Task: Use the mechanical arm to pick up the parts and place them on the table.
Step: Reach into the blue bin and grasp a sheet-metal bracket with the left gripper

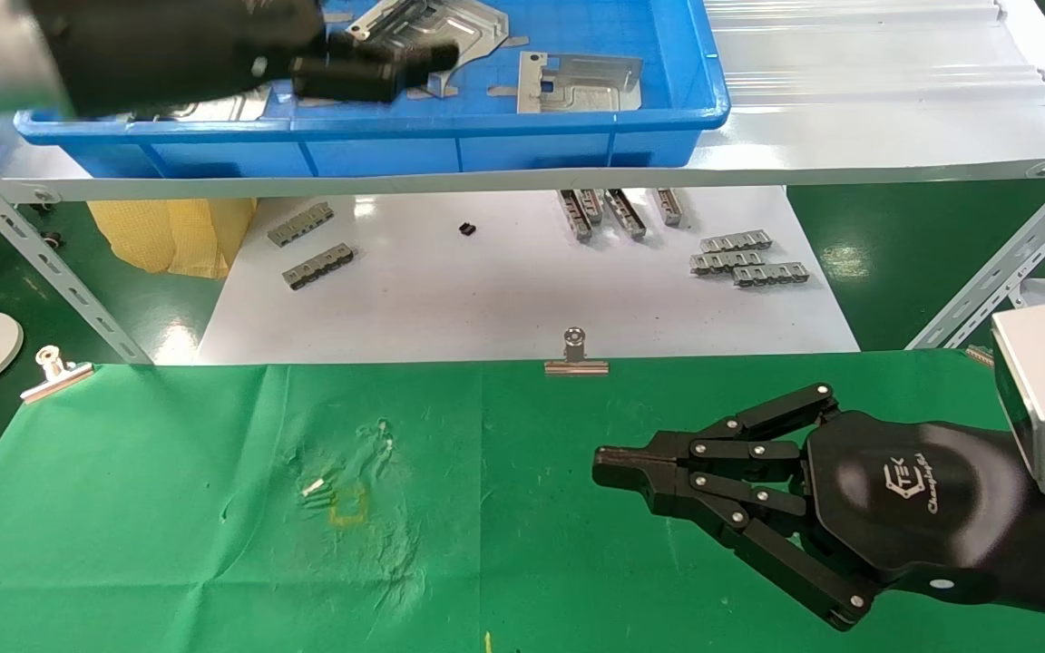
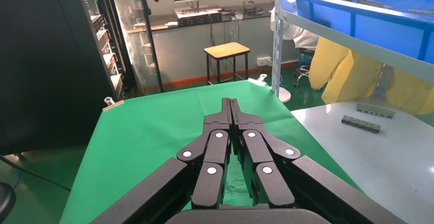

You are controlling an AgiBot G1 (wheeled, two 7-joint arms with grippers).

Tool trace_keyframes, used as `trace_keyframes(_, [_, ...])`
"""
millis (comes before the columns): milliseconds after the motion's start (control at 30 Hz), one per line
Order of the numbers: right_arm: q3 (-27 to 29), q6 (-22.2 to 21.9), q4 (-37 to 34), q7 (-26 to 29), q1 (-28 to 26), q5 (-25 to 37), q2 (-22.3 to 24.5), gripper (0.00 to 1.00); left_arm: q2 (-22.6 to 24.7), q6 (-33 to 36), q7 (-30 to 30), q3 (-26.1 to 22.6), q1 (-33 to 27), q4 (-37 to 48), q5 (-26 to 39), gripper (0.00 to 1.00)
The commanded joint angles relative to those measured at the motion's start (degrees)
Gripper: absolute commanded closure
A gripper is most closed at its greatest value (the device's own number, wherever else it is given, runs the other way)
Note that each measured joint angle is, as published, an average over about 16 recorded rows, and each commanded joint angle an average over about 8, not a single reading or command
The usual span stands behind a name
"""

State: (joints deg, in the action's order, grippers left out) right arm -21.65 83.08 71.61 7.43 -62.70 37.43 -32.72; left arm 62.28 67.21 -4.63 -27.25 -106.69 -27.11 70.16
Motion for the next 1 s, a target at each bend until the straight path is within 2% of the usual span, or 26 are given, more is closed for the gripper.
trace_keyframes(33, [0.0,0.0,0.0,0.0,0.0,0.0,0.0,1.00,3.1,-3.4,1.1,-0.9,-3.5,6.0,2.3,0.00])
trace_keyframes(200, [0.0,0.0,0.0,0.0,0.0,0.0,0.0,1.00,9.6,-13.7,1.6,-2.4,-7.6,15.7,5.7,0.00])
trace_keyframes(300, [0.0,0.0,0.0,0.0,0.0,0.0,0.0,1.00,12.4,-18.3,1.3,-3.2,-9.0,19.9,7.1,0.38])
trace_keyframes(333, [0.0,0.0,0.0,0.0,0.0,0.0,0.0,0.97,13.1,-19.5,1.2,-3.5,-9.4,21.0,7.6,0.50])
trace_keyframes(367, [0.0,0.0,0.0,0.0,0.0,0.0,0.0,0.88,13.6,-20.5,0.9,-3.7,-9.7,22.0,7.9,0.63])
trace_keyframes(467, [0.0,0.0,0.0,0.0,0.0,0.0,0.0,0.51,14.6,-22.5,0.1,-4.3,-10.2,23.7,8.6,1.00])
trace_keyframes(567, [0.0,0.0,0.0,0.0,0.0,0.0,0.0,0.13,14.9,-23.1,-0.9,-4.5,-10.3,24.4,8.9,1.00])
trace_keyframes(600, [0.0,0.0,0.0,0.0,0.0,0.0,0.0,0.04,14.9,-23.1,-1.2,-4.6,-10.3,24.5,8.9,1.00])
trace_keyframes(633, [0.0,0.0,0.0,0.0,0.0,0.0,0.0,0.00,14.9,-23.0,-1.5,-4.6,-10.3,24.5,9.0,1.00])
trace_keyframes(1000, [0.0,0.0,0.0,0.0,0.0,0.0,0.0,0.00,14.8,-23.0,-3.0,-5.3,-10.1,24.4,9.5,1.00])
